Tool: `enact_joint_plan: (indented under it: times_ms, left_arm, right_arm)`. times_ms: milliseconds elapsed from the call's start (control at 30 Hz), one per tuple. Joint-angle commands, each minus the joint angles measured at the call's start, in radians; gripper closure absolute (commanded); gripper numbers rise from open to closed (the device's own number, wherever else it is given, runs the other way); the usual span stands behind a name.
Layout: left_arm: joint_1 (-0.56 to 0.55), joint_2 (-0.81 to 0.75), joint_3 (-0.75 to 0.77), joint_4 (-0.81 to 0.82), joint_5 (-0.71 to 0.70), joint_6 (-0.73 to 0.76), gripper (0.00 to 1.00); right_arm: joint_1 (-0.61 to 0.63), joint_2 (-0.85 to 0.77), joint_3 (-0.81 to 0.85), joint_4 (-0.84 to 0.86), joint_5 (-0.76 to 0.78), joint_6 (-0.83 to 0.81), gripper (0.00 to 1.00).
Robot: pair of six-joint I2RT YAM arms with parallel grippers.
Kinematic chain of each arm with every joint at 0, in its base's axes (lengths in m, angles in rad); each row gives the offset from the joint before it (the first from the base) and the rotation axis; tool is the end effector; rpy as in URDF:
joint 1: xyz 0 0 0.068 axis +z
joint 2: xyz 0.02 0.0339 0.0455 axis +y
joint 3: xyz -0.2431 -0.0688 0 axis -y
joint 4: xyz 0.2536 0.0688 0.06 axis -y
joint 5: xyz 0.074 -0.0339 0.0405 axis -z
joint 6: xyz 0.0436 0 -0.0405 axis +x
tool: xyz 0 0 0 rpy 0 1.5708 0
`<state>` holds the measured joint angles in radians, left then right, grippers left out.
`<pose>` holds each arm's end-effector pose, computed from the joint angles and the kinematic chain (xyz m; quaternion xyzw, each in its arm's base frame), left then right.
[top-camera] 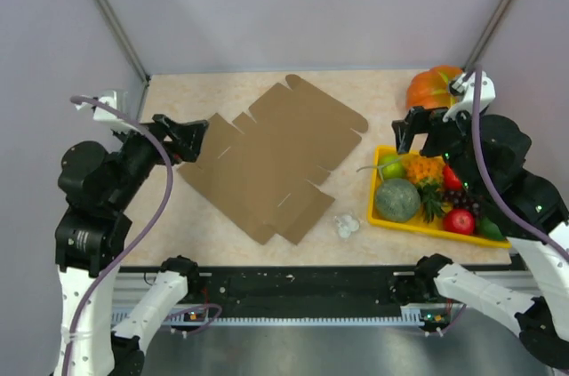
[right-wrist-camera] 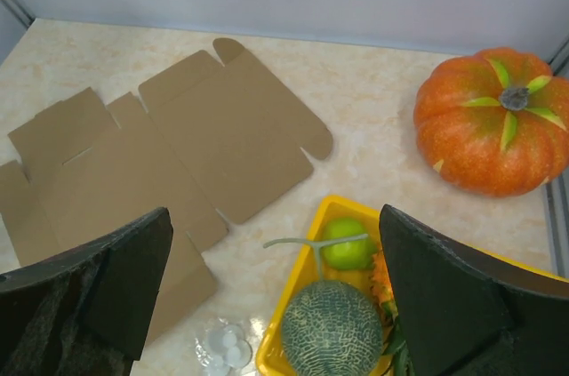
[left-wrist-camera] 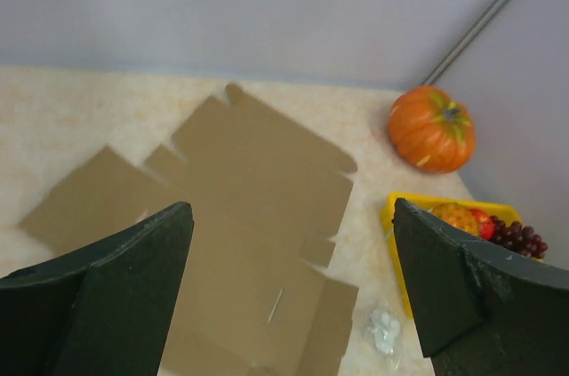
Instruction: Fold the paper box
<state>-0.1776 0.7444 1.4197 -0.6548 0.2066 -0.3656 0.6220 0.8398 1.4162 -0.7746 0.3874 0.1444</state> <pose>0.1148 -0.0297 0.4860 0.0080 0.6999 -0.2601 0.6651 0.1313 0.0739 0.4605 -0.0610 0.7664 0.0944 0.6324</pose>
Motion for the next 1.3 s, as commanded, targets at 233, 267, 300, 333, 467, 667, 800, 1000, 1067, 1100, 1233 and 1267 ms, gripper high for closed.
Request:
enact_joint_plan:
  times_ms: [233, 267, 300, 333, 467, 667, 800, 1000, 1067, 1100, 1233, 1267]
  left_arm:
    - [0.064, -0.010, -0.660, -0.120, -0.064, -0.443, 0.02]
    - [0.073, -0.040, -0.703, -0.096, -0.034, -0.467, 0.02]
    - [0.087, -0.060, -0.763, -0.080, -0.051, -0.517, 0.02]
    - [0.089, -0.085, -0.781, -0.075, -0.080, -0.545, 0.02]
    - [0.089, -0.236, -0.902, -0.028, -0.156, -0.666, 0.02]
    - [0.090, -0.202, -1.036, 0.018, -0.182, -0.779, 0.02]
    - [0.095, -0.162, -1.119, 0.235, -0.138, -0.828, 0.03]
    - [0.095, -0.200, -1.335, 0.507, -0.095, -0.978, 0.16]
    - [0.095, -0.214, -1.370, 0.527, -0.124, -1.012, 0.22]
    - [0.095, -0.215, -1.402, 0.547, -0.127, -1.024, 0.26]
    - [0.095, -0.188, -1.412, 0.606, -0.154, -1.021, 0.34]
    - [0.095, -0.179, -1.412, 0.638, -0.164, -1.004, 0.38]
  right_arm:
    - [0.162, 0.229, -0.183, 0.150, -0.433, 0.273, 0.01]
    - [0.162, 0.249, -0.212, 0.175, -0.474, 0.290, 0.01]
    - [0.163, 0.261, -0.276, 0.228, -0.520, 0.325, 0.01]
    - [0.162, 0.259, -0.313, 0.257, -0.528, 0.343, 0.01]
    - [0.163, 0.234, -0.480, 0.399, -0.588, 0.435, 0.01]
    - [0.163, 0.187, -0.654, 0.465, -0.605, 0.481, 0.01]
    - [0.162, 0.140, -0.683, 0.466, -0.579, 0.465, 0.01]
    - [0.147, 0.093, -0.678, 0.466, -0.571, 0.449, 0.01]
    - [0.142, 0.079, -0.674, 0.465, -0.564, 0.449, 0.01]
    - [0.136, 0.073, -0.669, 0.466, -0.553, 0.449, 0.01]
    - [0.131, 0.070, -0.643, 0.465, -0.544, 0.437, 0.01]
    - [0.130, 0.073, -0.631, 0.466, -0.539, 0.432, 0.01]
